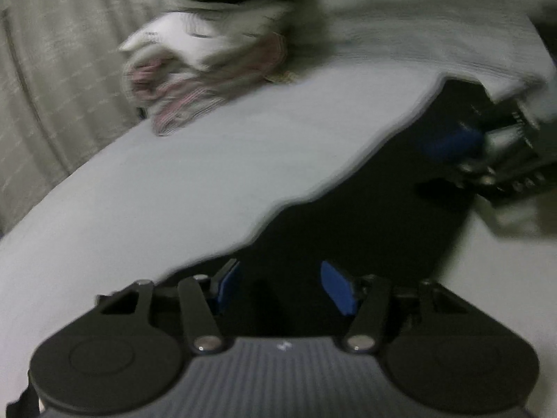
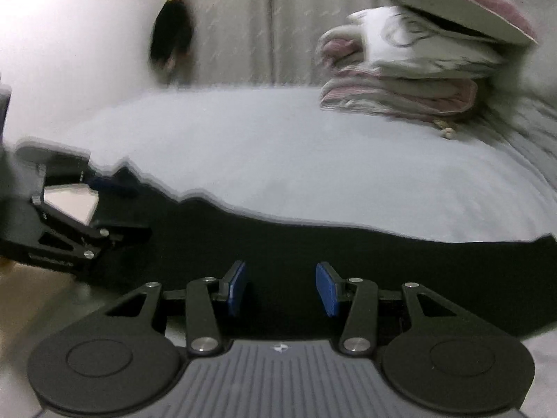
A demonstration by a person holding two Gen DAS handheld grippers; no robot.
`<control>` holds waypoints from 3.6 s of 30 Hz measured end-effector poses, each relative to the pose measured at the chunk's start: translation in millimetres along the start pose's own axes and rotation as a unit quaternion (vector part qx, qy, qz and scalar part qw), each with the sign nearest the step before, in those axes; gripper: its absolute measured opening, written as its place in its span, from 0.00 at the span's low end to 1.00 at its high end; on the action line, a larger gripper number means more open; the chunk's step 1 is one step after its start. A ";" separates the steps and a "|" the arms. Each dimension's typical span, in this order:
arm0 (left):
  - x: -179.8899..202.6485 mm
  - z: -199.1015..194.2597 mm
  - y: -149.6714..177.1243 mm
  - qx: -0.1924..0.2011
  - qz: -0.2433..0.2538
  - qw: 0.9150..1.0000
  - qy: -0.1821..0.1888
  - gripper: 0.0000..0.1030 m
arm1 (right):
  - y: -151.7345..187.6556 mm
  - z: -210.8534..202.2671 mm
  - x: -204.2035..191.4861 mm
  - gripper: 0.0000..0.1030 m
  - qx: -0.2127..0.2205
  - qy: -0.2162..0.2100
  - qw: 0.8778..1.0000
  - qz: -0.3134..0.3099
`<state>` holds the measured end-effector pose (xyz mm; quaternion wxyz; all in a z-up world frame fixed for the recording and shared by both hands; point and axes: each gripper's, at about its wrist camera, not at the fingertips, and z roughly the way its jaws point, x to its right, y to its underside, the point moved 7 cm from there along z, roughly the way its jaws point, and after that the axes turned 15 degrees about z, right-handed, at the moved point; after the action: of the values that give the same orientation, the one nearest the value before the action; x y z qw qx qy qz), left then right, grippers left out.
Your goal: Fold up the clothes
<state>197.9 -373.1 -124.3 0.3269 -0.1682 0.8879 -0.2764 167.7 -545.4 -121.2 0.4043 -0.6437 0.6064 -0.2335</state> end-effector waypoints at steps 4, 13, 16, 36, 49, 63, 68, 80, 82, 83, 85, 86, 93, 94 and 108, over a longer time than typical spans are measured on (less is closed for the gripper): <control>21.0 -9.7 9.6 -0.003 0.041 0.999 -0.010 0.44 | 12.8 -8.8 1.5 0.44 -0.027 -0.003 0.999 -0.039; 20.4 -38.9 36.6 0.009 -0.034 0.999 0.000 0.45 | 16.4 -13.8 11.8 0.46 -0.028 -0.024 0.999 -0.011; 17.9 -45.7 46.0 0.028 -0.082 0.996 0.001 0.46 | 17.5 -15.0 12.8 0.47 -0.027 -0.025 0.999 -0.008; -31.2 -162.4 167.1 -0.019 -0.210 0.978 0.009 0.71 | -8.7 -25.0 -42.1 0.58 -0.034 0.019 0.981 0.188; -121.7 -228.1 260.3 -0.065 -0.241 0.965 -0.081 0.84 | -50.9 -11.1 -170.2 0.58 -0.048 -0.019 0.988 0.145; -205.5 -286.7 389.0 -0.098 -0.419 0.883 -0.187 0.90 | -50.6 56.9 -370.3 0.59 -0.088 -0.123 0.985 0.085; -217.1 -301.0 424.1 -0.115 -0.431 0.857 -0.256 0.88 | -46.2 95.1 -444.7 0.59 -0.108 -0.167 0.978 0.065; -229.1 -280.0 465.8 -0.142 -0.479 0.831 -0.245 0.61 | -4.8 165.0 -536.6 0.55 -0.127 -0.247 0.961 -0.006; -232.2 -276.7 465.8 -0.140 -0.474 0.834 -0.246 0.49 | 7.2 173.3 -539.7 0.44 -0.134 -0.257 0.957 -0.018; -234.0 -274.5 464.6 -0.137 -0.471 0.836 -0.246 0.35 | 13.6 177.0 -541.4 0.38 -0.139 -0.264 0.954 -0.022; -238.1 -271.4 462.4 -0.132 -0.466 0.839 -0.247 0.20 | 22.4 180.1 -542.4 0.17 -0.138 -0.285 0.948 -0.028; -240.6 -270.7 461.6 -0.133 -0.462 0.840 -0.250 0.18 | 23.2 181.1 -539.4 0.14 -0.135 -0.291 0.947 -0.025; -257.9 -310.1 442.2 -0.123 -0.423 0.838 -0.321 0.16 | 13.1 170.1 -524.7 0.10 -0.122 -0.320 0.940 -0.017; -257.1 -317.6 438.9 -0.119 -0.418 0.840 -0.324 0.16 | 13.5 168.5 -524.1 0.10 -0.122 -0.319 0.939 -0.028; -194.8 -338.1 446.9 -0.133 -0.393 0.899 -0.141 0.50 | 24.2 153.1 -492.7 0.10 -0.104 -0.269 0.935 -0.205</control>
<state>59.7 202.4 -83.7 0.2884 -0.5828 0.7223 -0.2354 197.8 -30.0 -133.5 0.4263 -0.8312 0.3509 -0.0650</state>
